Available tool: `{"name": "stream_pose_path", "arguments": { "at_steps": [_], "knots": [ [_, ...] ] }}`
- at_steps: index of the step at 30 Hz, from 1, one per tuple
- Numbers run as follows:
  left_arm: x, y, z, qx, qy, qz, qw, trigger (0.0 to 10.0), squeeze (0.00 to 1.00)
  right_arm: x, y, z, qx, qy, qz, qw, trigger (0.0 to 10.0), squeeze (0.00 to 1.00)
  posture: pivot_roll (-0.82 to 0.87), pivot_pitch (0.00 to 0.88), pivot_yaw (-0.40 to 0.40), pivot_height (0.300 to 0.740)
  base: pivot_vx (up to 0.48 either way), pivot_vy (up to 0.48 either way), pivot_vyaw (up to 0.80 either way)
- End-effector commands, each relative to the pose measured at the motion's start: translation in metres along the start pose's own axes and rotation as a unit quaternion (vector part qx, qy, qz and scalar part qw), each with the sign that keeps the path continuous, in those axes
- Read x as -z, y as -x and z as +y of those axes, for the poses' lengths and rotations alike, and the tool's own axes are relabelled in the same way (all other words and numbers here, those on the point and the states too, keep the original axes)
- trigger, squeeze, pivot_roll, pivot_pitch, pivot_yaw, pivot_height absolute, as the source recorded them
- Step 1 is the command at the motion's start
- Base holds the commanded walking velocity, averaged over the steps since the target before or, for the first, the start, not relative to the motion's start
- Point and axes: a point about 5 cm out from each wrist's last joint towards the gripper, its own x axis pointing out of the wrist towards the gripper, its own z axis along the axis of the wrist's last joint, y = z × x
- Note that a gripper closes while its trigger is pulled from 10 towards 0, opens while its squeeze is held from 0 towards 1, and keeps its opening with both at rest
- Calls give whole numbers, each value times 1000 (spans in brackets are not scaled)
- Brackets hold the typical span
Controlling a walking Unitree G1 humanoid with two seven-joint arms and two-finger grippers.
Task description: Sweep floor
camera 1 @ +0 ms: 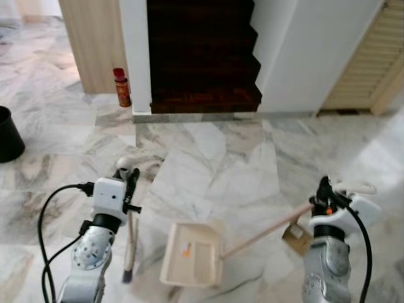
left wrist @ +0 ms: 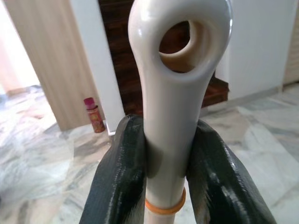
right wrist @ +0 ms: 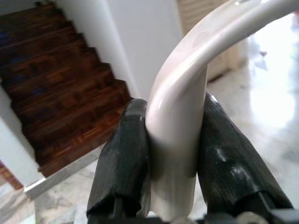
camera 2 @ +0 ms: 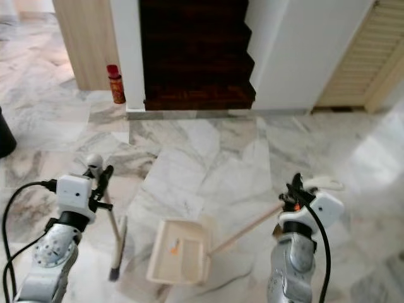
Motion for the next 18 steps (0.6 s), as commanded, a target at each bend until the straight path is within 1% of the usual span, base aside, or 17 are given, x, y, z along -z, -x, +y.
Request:
{"name": "stream_pose_path", "arguments": {
  "at_steps": [1, 18],
  "knots": [
    [-12, -4, -9, 14, 1, -29, 999, 10000, 0, -6, 0, -10, 16, 8, -13, 1000, 10000, 0, 135, 48, -73, 740, 0, 416, 0],
    [-12, -4, -11, 14, 4, -29, 999, 10000, 0, -7, -1, -11, 15, 12, -14, 1000, 10000, 0, 134, 51, -79, 740, 0, 417, 0]
  ]
}}
